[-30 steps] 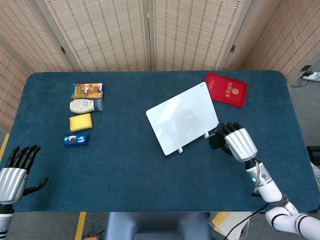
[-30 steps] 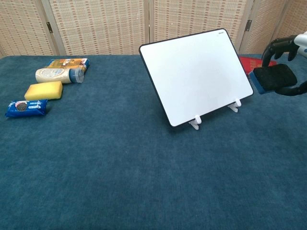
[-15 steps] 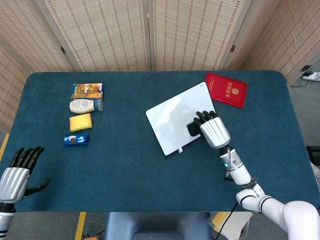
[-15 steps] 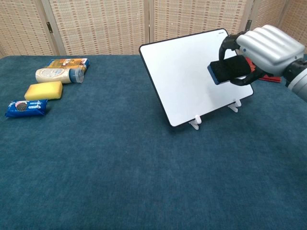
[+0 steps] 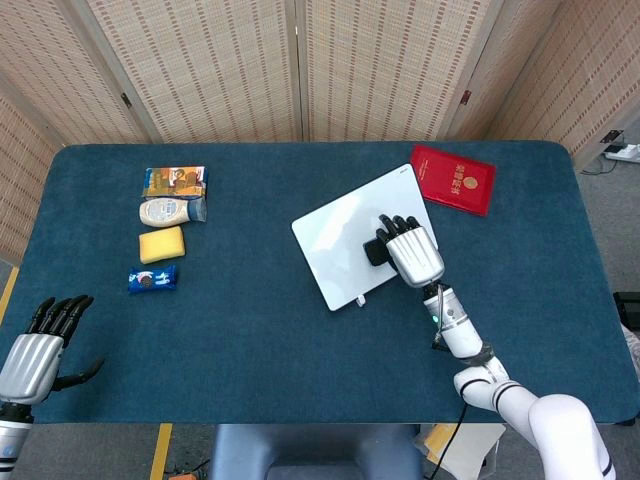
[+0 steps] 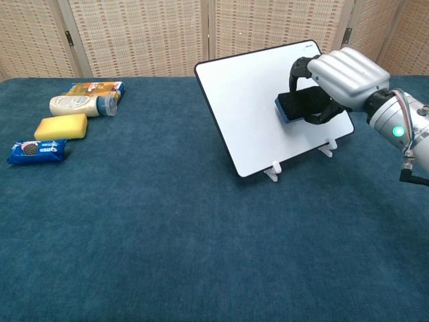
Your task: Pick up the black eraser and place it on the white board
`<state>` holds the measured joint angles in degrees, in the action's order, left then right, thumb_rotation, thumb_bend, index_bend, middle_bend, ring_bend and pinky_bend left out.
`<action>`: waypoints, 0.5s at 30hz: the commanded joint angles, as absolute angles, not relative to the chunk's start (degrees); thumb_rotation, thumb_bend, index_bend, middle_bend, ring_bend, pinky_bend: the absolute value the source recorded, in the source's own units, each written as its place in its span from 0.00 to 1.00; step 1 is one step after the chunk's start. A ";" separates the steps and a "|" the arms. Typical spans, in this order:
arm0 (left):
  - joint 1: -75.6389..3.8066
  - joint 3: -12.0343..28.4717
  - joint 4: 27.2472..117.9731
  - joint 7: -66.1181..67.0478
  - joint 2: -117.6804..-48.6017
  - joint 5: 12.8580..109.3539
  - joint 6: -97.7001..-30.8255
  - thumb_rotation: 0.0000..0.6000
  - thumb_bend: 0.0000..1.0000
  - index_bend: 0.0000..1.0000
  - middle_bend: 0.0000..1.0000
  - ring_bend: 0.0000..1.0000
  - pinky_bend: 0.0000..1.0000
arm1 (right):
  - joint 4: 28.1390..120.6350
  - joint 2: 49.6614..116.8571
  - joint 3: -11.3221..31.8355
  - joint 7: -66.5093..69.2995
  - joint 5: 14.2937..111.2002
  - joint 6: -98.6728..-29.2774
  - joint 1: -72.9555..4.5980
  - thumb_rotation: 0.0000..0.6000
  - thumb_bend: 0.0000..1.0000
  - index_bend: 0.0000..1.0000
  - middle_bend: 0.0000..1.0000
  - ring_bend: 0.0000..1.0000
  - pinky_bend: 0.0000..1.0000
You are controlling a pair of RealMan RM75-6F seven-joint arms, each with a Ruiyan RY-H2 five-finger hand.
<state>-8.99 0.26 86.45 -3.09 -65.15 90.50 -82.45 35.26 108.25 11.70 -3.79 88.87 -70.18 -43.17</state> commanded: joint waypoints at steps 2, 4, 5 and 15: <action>-9.14 0.21 86.50 -2.83 -65.24 90.39 -82.21 0.85 0.29 0.00 0.11 0.12 0.06 | 33.73 109.31 11.46 -3.18 88.18 -69.47 -43.83 1.00 0.23 0.46 0.23 0.29 0.38; -9.15 0.28 86.44 -2.83 -65.26 90.17 -82.15 0.85 0.29 0.00 0.11 0.12 0.06 | 32.97 109.79 11.31 -2.98 87.95 -69.16 -44.11 1.00 0.23 0.44 0.22 0.28 0.37; -9.16 0.30 86.44 -2.87 -65.27 90.11 -82.13 0.86 0.29 0.00 0.11 0.12 0.06 | 32.63 109.97 11.24 -3.07 87.83 -69.02 -44.18 1.00 0.23 0.42 0.22 0.28 0.37; -8.99 0.19 86.43 -2.55 -65.40 90.70 -83.00 0.95 0.29 0.00 0.11 0.12 0.06 | 33.21 109.25 10.30 -4.01 86.88 -67.98 -44.15 1.00 0.23 0.03 0.05 0.19 0.29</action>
